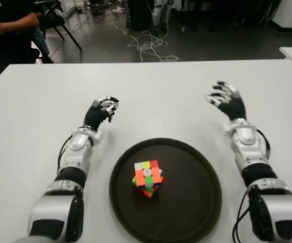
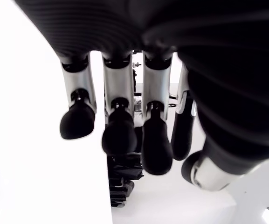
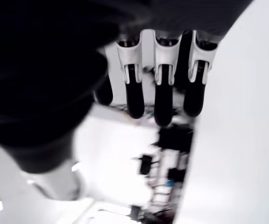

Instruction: Pick up the Rubik's Cube and put it in the plate

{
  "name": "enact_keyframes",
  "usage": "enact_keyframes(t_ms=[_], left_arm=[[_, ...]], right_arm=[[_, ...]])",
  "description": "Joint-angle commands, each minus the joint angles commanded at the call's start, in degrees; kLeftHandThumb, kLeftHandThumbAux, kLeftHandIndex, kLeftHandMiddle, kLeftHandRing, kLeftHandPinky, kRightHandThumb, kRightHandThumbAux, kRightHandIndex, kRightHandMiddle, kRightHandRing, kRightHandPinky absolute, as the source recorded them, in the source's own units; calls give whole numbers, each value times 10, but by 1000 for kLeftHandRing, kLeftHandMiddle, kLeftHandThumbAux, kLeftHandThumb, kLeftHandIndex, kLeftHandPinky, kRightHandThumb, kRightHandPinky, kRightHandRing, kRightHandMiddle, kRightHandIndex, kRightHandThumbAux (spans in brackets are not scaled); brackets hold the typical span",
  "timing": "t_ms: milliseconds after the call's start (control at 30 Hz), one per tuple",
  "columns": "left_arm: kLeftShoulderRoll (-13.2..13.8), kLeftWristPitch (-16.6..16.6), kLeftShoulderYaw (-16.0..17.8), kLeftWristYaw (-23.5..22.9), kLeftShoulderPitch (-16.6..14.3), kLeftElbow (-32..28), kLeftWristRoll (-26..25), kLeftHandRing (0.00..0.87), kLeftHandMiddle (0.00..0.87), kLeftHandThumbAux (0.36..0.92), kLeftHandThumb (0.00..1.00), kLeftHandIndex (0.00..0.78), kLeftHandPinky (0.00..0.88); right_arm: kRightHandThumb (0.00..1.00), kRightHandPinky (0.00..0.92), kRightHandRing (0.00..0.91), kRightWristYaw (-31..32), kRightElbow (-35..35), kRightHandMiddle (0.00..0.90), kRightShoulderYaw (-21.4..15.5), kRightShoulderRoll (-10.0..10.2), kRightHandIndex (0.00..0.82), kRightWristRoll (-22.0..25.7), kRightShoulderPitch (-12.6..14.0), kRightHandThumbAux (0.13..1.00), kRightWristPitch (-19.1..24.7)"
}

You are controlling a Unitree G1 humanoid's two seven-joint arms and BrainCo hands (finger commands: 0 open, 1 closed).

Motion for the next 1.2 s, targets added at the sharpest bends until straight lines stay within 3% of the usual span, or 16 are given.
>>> enact_keyframes(t_ms=[367, 533, 733, 833, 1133, 1167, 1200], left_arm=[[-4, -11, -2, 34, 3, -1, 13, 725, 695, 718, 683, 429, 741], [-8, -16, 0, 47, 5, -5, 13, 705, 666, 719, 680, 426, 733], [-12, -14, 2, 55, 8, -14, 9, 620, 561, 719, 677, 421, 667], [-16, -16, 0, 68, 14, -27, 12, 548, 475, 720, 676, 414, 587], [-23, -25, -2, 85, 28, -49, 15, 373, 322, 723, 673, 400, 415], [-23, -27, -3, 87, 30, -52, 16, 359, 311, 724, 596, 358, 400], [-24, -29, -3, 89, 32, -54, 16, 328, 289, 731, 459, 293, 366]], right_arm=[[88, 266, 247, -18, -15, 253, 1, 14, 161, -6, 13, 805, -20], [71, 250, 243, -27, -56, 250, 0, 22, 160, -4, 36, 813, -16], [59, 237, 235, -30, -99, 245, -1, 28, 157, -2, 61, 826, -1], [57, 218, 230, -33, -117, 244, 0, 32, 152, -3, 78, 834, 4], [52, 217, 225, -38, -139, 241, 3, 35, 153, -11, 94, 838, 9], [52, 216, 224, -38, -139, 241, 3, 35, 153, -11, 95, 839, 9], [55, 215, 223, -38, -140, 241, 3, 36, 153, -12, 96, 842, 10]])
